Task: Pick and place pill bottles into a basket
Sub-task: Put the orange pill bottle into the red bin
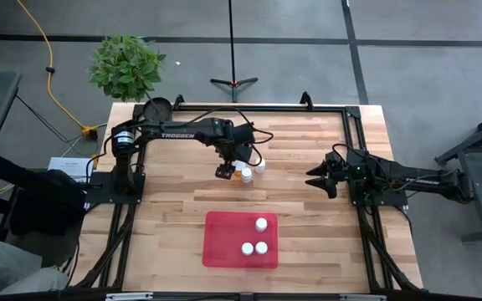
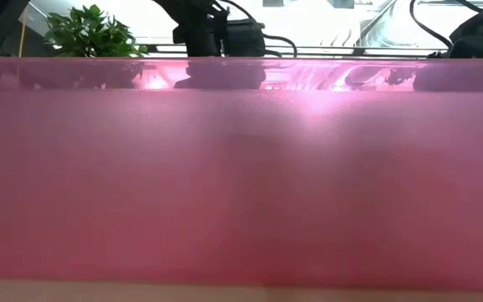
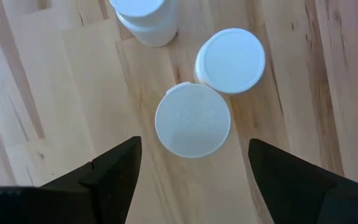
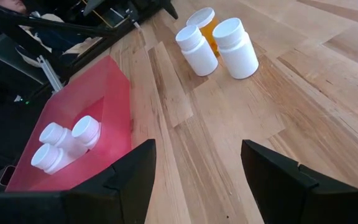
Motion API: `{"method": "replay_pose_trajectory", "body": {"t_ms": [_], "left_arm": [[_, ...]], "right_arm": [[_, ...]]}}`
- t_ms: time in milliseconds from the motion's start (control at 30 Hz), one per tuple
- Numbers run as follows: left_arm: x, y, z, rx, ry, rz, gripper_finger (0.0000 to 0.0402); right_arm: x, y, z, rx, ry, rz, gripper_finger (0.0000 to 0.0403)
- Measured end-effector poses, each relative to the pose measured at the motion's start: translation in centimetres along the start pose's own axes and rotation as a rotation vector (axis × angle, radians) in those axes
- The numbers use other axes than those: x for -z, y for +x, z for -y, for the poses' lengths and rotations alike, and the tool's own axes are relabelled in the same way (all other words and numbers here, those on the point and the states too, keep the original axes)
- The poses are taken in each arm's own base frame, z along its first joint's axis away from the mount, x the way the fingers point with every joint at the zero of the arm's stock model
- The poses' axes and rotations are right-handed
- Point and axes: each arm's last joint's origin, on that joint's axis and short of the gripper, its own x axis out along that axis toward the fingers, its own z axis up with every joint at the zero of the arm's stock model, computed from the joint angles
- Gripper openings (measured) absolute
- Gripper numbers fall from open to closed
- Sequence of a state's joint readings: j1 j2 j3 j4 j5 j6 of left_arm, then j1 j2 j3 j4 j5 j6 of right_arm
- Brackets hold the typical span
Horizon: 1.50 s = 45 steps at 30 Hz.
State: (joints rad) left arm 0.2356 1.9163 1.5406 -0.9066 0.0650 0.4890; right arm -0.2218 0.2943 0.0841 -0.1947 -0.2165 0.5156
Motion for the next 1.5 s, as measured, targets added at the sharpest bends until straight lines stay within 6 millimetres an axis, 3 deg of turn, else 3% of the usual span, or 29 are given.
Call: {"method": "replay_pose_trajectory", "body": {"t_ms": [133, 500, 1500], "left_arm": [[0.0, 0.0, 0.0, -0.001, -0.004, -0.001, 0.0328], [-0.3, 2.8, -0.2, -0.021, -0.044, -0.049, 0.0328], [-1.2, 3.3, -0.6, -0.035, -0.047, 0.042, 0.0328]], "right_arm": [[0.0, 0.0, 0.0, 0.0, 0.0, 0.0, 0.0226], [0.0, 0.0, 0.0, 0.001, 0.024, -0.004, 0.0226], [0.1, 0.1, 0.1, 0.013, 0.011, -0.012, 0.0226]]}}
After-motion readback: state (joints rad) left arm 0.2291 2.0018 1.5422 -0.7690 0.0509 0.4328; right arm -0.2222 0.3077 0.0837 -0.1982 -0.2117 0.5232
